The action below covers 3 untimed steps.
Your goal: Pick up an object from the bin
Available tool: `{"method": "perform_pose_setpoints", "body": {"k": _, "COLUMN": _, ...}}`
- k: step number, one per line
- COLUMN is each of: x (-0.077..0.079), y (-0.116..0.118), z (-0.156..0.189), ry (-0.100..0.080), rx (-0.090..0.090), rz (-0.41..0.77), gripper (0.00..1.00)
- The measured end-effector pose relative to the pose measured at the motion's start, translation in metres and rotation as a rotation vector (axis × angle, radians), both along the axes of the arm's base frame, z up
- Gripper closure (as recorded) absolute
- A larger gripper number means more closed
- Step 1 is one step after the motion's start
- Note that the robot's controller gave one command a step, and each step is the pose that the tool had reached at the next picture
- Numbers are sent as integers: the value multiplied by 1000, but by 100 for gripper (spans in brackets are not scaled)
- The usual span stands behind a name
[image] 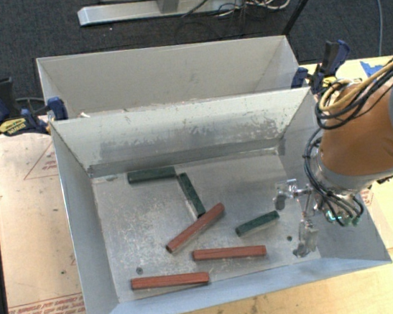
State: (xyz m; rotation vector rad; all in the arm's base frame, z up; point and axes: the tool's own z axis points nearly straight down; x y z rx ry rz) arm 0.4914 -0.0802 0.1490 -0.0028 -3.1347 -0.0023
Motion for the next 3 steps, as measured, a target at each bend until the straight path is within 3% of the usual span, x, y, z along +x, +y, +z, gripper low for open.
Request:
{"method": "perform_pose_setpoints", "body": {"k": 1, "x": 29, "y": 21, "z": -83, "ry": -5, "rx": 2, "rz": 113, "gripper": 0}}
{"method": "perform_pose_setpoints", "body": {"k": 2, "x": 30, "y": 20, "z": -79, "ry": -9, "rx": 0, "rz": 114, "gripper": 100}}
{"method": "perform_pose_setpoints", "body": {"k": 3, "x": 141, "y": 23, "z": 71, "ry": -21, "rx": -2, "rz": 221, "gripper": 100}}
